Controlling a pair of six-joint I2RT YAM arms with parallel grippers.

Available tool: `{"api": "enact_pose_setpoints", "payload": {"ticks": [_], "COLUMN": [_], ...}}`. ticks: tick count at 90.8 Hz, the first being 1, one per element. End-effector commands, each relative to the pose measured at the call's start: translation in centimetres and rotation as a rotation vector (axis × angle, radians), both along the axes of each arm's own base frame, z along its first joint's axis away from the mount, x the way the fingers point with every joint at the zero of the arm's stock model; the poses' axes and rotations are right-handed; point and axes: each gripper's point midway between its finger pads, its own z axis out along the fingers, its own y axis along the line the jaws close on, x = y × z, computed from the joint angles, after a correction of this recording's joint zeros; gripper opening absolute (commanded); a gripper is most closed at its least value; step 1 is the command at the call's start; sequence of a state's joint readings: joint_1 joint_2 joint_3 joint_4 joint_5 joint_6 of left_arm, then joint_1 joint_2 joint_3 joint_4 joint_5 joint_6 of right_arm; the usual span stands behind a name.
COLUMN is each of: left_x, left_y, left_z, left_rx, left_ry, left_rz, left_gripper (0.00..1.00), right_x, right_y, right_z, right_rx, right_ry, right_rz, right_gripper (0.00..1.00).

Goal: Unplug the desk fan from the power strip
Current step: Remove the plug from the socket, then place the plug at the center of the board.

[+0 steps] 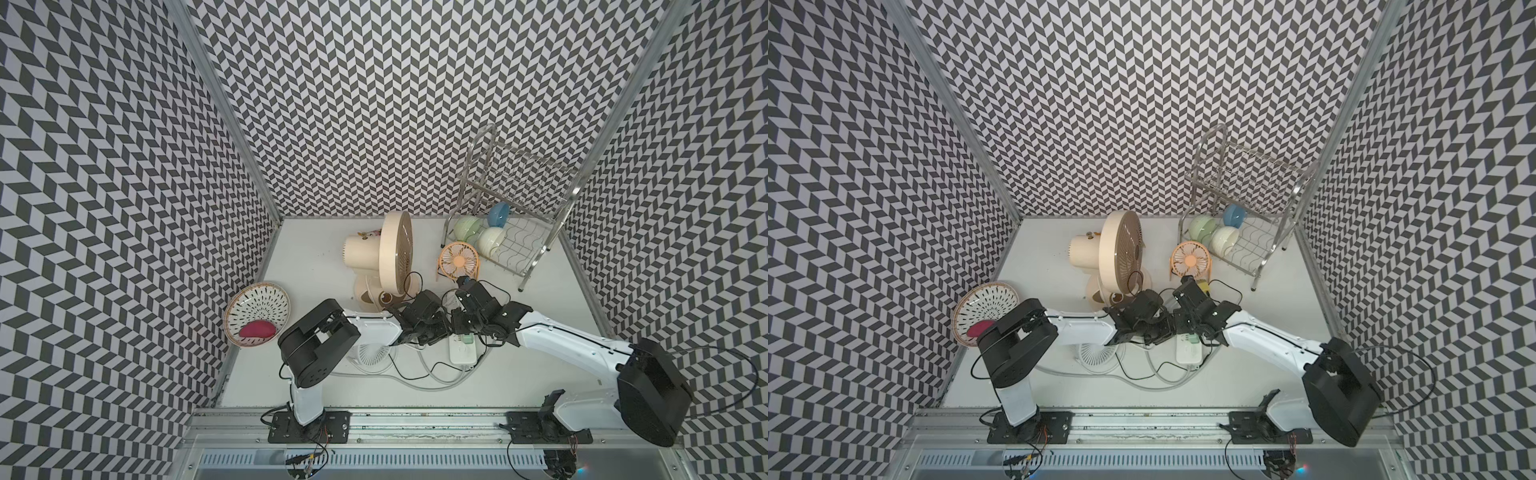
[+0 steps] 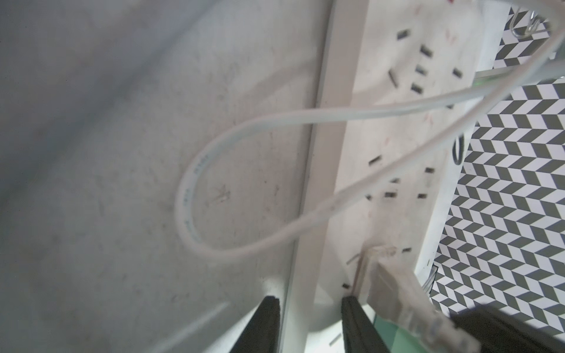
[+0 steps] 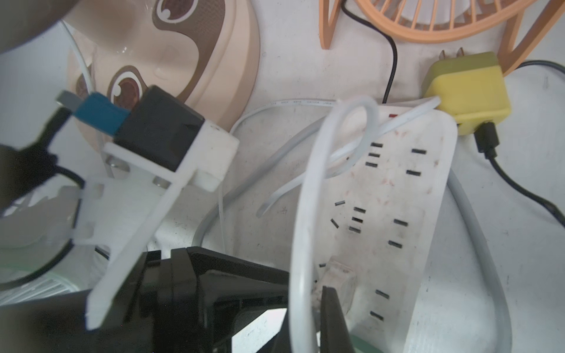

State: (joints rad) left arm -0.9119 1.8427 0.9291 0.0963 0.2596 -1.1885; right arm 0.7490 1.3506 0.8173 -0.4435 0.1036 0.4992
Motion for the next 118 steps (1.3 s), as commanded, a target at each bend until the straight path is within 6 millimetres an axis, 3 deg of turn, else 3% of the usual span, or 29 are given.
{"api": "enact_pose_setpoints", "payload": {"ticks": [1,6,15,28,39,48,60,79,91,102,118], "left_x": [-2.3,-2.3,-2.3,-2.3,-2.2,-1.8,-0.5,0.7,0.7,1.0,2.3], "left_y": [4.0,4.0,3.9,4.0,3.9,3.5,2.8,3.0,5.2,8.2,13.5], "left_z": [-6.1,-6.1,-6.2,-6.1,-6.1,-5.4,-1.9,4.7,8.4,11.3,13.1], "left_rx": [0.219,0.219,0.22,0.22,0.22,0.204,0.153,0.147,0.121,0.132,0.22], "left_ry": [0.123,0.123,0.126,0.126,0.123,0.096,-0.024,-0.223,-0.337,-0.436,-0.516], "left_rz": [0.031,0.032,0.029,0.033,0.026,0.022,0.018,0.03,0.101,0.194,0.354], "left_gripper": [0.39,0.39,0.39,0.4,0.4,0.4,0.41,0.42,0.43,0.45,0.48], "right_x": [2.7,2.3,0.8,2.1,1.4,2.3,3.1,3.9,4.6,5.0,3.8], "right_y": [3.6,4.0,6.5,3.2,5.2,4.2,3.1,5.1,5.9,6.8,8.7], "right_z": [8.9,8.6,8.9,8.1,9.3,8.9,8.9,13.2,14.9,15.1,12.5], "right_rx": [0.254,0.246,0.351,0.282,0.327,0.287,0.276,0.363,0.406,0.481,0.57], "right_ry": [-0.272,-0.254,-0.209,-0.254,-0.242,-0.243,-0.255,-0.323,-0.341,-0.32,-0.206], "right_rz": [-0.003,0.037,0.165,-0.011,0.115,0.029,-0.02,0.058,0.092,0.123,0.158], "right_gripper": [0.01,0.01,0.01,0.02,0.02,0.02,0.02,0.02,0.02,0.02,0.03]}}
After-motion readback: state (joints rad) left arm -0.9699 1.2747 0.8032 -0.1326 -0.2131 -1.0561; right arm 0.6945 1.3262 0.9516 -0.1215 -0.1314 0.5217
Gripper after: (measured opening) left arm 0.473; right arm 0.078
